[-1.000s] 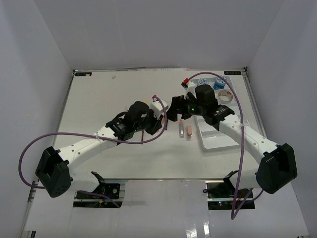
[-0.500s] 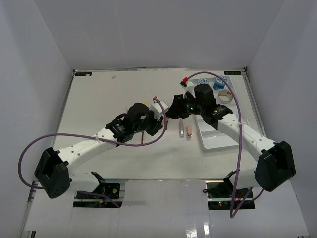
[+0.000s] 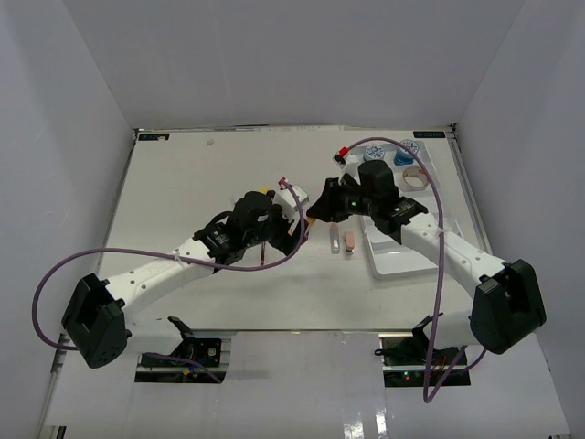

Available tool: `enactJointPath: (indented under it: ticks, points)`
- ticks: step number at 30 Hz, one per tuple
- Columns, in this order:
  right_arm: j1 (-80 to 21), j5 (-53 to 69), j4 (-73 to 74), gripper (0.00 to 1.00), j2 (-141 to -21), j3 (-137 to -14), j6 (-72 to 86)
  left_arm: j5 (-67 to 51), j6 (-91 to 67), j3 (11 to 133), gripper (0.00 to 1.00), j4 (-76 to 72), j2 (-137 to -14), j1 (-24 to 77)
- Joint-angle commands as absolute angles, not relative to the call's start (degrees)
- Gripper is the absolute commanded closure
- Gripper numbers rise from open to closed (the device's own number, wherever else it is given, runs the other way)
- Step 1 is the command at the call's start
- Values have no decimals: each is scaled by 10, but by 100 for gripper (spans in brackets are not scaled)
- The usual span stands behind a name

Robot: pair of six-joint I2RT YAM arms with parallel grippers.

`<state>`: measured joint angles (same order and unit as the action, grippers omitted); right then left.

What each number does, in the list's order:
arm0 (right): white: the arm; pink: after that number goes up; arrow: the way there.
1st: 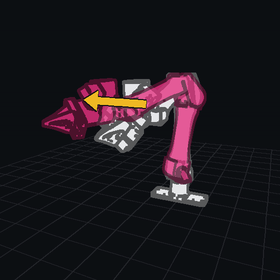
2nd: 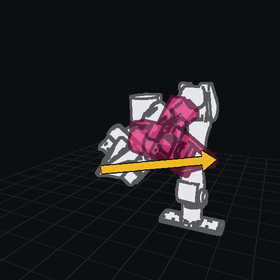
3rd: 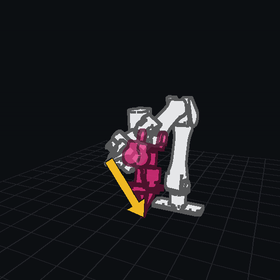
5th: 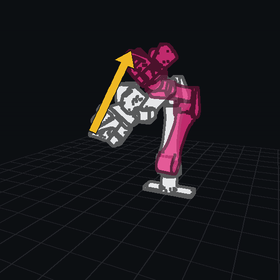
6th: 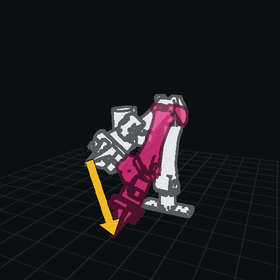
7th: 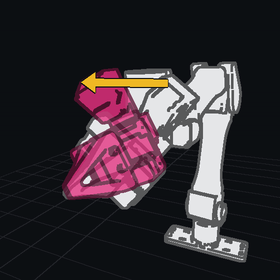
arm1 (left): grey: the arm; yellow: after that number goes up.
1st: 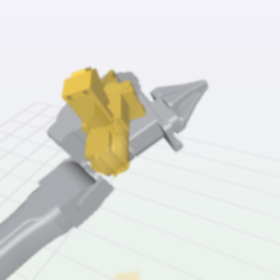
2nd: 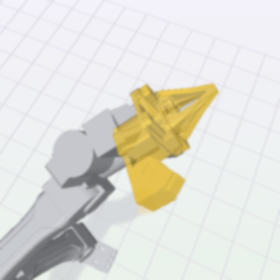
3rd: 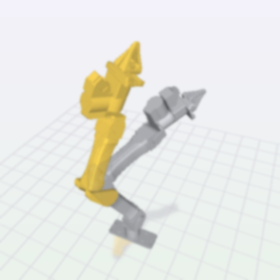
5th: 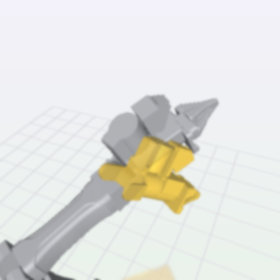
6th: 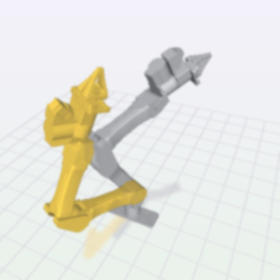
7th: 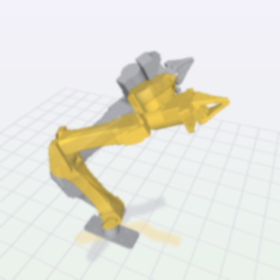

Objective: Sort the stationery into containers
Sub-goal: Pick up the pen from the center of the board, then place the pen in the storage box.

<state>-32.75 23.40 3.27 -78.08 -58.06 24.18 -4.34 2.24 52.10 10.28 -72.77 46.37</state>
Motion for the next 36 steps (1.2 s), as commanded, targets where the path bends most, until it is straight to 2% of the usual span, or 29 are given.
enactJointPath:
  ticks: [1, 3, 8, 13, 18, 25, 33, 36]
  points:
    - [-316, 204, 26, 90, -756, -563, 226, -18, 4, 525, 11, 86, -709, 468]
    - [-293, 185, 29, 90, -745, -557, 218, -8, -15, 527, 2, 91, -710, 464]
    - [-210, 144, 54, 90, -730, -547, 180, -16, -58, 539, 2, 107, -710, 420]
    - [-101, 144, 63, 91, -735, -545, 163, -69, -116, 539, 2, 127, -705, 286]
    - [15, 168, 71, 91, -774, -565, 153, -40, -151, 499, 2, 113, -686, 200]
    - [69, 202, 67, 91, -859, -585, 138, 23, -143, 494, 2, 128, -690, 185]
    - [73, 235, 66, 91, -947, -621, 131, 55, -139, 490, 2, 133, -689, 185]
    - [76, 236, 64, 88, -969, -624, 131, 52, -140, 493, 2, 136, -696, 185]
